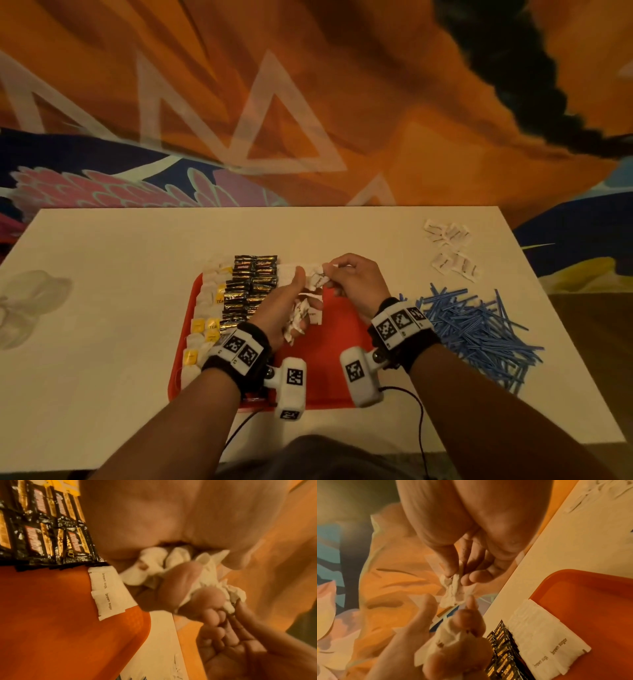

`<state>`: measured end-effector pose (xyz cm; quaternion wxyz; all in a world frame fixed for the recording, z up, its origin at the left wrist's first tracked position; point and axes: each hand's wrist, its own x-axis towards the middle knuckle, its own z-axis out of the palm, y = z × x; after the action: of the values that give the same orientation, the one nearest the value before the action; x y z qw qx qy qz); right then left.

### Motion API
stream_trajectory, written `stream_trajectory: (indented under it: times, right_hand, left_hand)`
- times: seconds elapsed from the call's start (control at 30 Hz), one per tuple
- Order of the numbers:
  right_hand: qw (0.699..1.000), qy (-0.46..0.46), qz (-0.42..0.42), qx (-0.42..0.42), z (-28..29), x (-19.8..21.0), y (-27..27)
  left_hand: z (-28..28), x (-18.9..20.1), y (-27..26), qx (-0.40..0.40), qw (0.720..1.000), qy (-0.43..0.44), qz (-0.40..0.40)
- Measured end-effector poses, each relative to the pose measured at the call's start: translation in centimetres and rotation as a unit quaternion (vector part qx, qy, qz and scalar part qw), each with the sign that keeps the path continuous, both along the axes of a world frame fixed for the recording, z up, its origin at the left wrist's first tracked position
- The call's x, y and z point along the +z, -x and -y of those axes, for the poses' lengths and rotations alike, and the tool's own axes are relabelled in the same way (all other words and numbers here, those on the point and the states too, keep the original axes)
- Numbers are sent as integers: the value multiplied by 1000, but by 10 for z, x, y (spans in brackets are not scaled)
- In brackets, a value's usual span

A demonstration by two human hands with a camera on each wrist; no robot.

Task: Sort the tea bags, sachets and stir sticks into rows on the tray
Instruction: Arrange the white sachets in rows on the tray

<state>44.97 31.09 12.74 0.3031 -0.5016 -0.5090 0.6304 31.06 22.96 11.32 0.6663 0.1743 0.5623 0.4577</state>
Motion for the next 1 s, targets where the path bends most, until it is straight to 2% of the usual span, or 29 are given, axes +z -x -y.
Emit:
stream_trajectory:
  times: [0.1, 0.2, 0.33, 0.57, 0.73, 1.0]
  right_hand:
    - [1000, 8, -10, -12, 0, 1, 0]
    - [999, 31, -24, -17, 1, 2, -1]
    - [999, 45, -13, -19, 6, -2, -3]
    - [1000, 9, -8, 22, 9, 1, -4]
    - [995, 95, -29, -19, 11, -3, -2]
    - [984, 156, -78, -25, 16, -4, -3]
  left_hand:
    - [0, 0, -6, 26, 992, -62, -107]
    - [-4, 2, -7, 79, 976, -78, -187]
    - [-7, 4, -7, 119, 966, -101, -206]
    - [-3, 7, -4, 54, 961, -128, -238]
    - [1, 7, -5, 50, 960, -125, -245]
    - [3, 6, -8, 49, 962, -121, -238]
